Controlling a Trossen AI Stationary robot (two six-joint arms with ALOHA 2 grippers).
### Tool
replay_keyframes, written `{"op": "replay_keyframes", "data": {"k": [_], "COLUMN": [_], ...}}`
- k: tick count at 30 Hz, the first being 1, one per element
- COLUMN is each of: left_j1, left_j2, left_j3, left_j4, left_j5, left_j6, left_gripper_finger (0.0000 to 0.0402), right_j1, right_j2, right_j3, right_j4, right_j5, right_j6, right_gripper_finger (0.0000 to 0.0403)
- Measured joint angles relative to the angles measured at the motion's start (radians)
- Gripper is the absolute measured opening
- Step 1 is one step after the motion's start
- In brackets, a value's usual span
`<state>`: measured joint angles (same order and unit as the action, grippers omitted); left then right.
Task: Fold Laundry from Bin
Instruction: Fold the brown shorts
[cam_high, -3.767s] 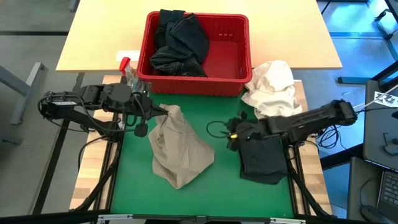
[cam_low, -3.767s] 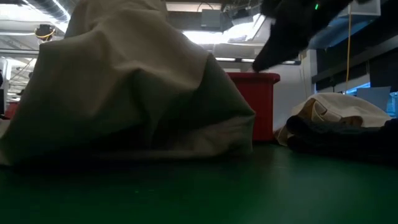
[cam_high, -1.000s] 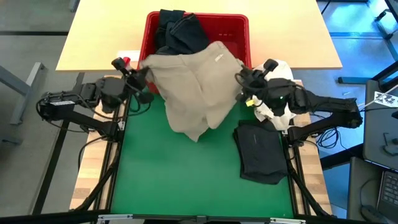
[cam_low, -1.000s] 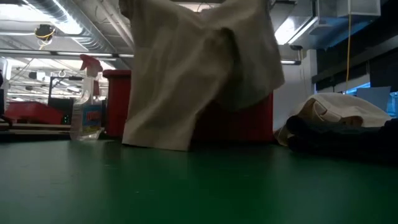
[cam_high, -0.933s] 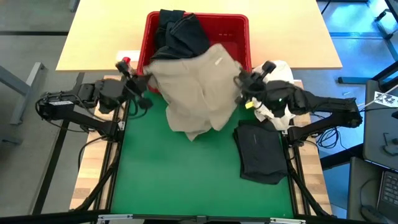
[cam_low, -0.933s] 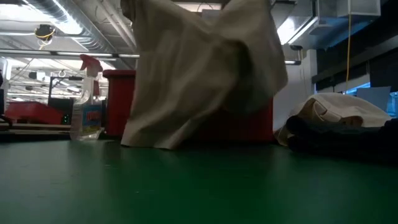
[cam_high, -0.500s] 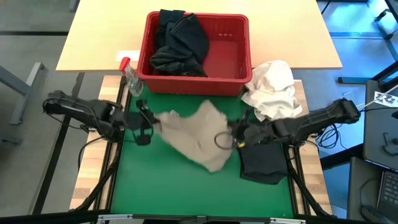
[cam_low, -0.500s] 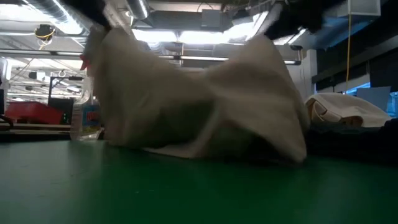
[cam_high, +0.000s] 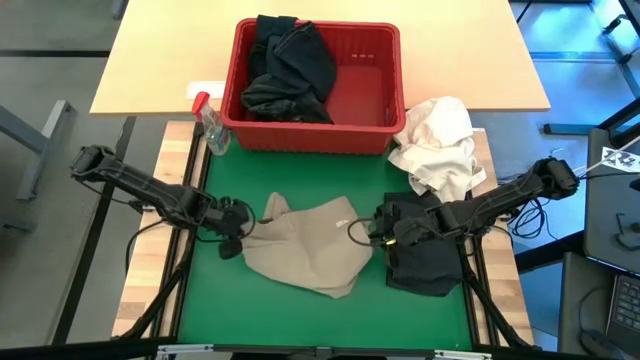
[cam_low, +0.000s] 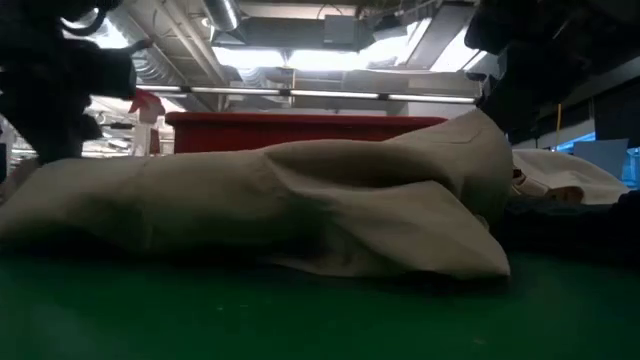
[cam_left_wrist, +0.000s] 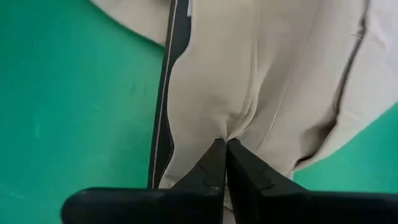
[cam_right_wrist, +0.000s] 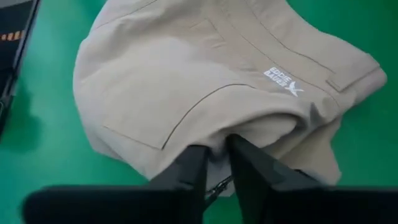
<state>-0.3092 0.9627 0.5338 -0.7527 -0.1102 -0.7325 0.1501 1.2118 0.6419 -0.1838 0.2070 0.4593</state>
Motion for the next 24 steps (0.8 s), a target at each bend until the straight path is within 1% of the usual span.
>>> {"op": "replay_keyframes", "data": {"k": [2, 5, 8, 11, 13, 14, 16, 18, 21, 24], "left_j1": [0.002, 0.010, 0.035, 0.054, 0.056, 0.053, 0.044, 0.030, -0.010, -0.066], "left_j2": [0.000, 0.000, -0.009, -0.037, -0.066, -0.085, -0.128, -0.172, -0.224, -0.242], "left_j3": [-0.004, 0.003, 0.030, 0.062, 0.086, 0.097, 0.116, 0.126, 0.123, 0.111], "left_j4": [-0.007, -0.007, -0.015, -0.016, -0.017, -0.020, -0.032, -0.039, -0.056, -0.088], "left_j5": [0.014, 0.055, 0.174, 0.308, 0.339, 0.334, 0.291, 0.224, 0.131, 0.105], "left_j6": [-0.026, -0.056, -0.082, -0.140, -0.180, -0.192, -0.209, -0.245, -0.339, -0.443], "left_gripper_finger": [0.0030, 0.0073, 0.0118, 0.0153, 0.0169, 0.0174, 0.0181, 0.0184, 0.0184, 0.0185], "right_j1": [-0.006, -0.019, -0.056, -0.103, -0.141, -0.160, -0.197, -0.234, -0.278, -0.311], "right_j2": [0.000, 0.000, 0.000, -0.001, -0.001, -0.001, -0.001, -0.001, 0.015, 0.059], "right_j3": [0.019, 0.066, 0.138, 0.196, 0.224, 0.235, 0.249, 0.249, 0.248, 0.248], "right_j4": [-0.024, -0.104, -0.200, -0.255, -0.259, -0.258, -0.257, -0.248, -0.230, -0.225], "right_j5": [0.000, 0.002, 0.004, 0.010, 0.009, 0.010, 0.010, 0.010, 0.008, -0.025], "right_j6": [0.013, 0.012, 0.009, 0.008, 0.008, 0.007, 0.004, 0.006, 0.008, 0.008], "right_gripper_finger": [0.0109, 0.0166, 0.0216, 0.0252, 0.0267, 0.0272, 0.0278, 0.0279, 0.0279, 0.0279]}}
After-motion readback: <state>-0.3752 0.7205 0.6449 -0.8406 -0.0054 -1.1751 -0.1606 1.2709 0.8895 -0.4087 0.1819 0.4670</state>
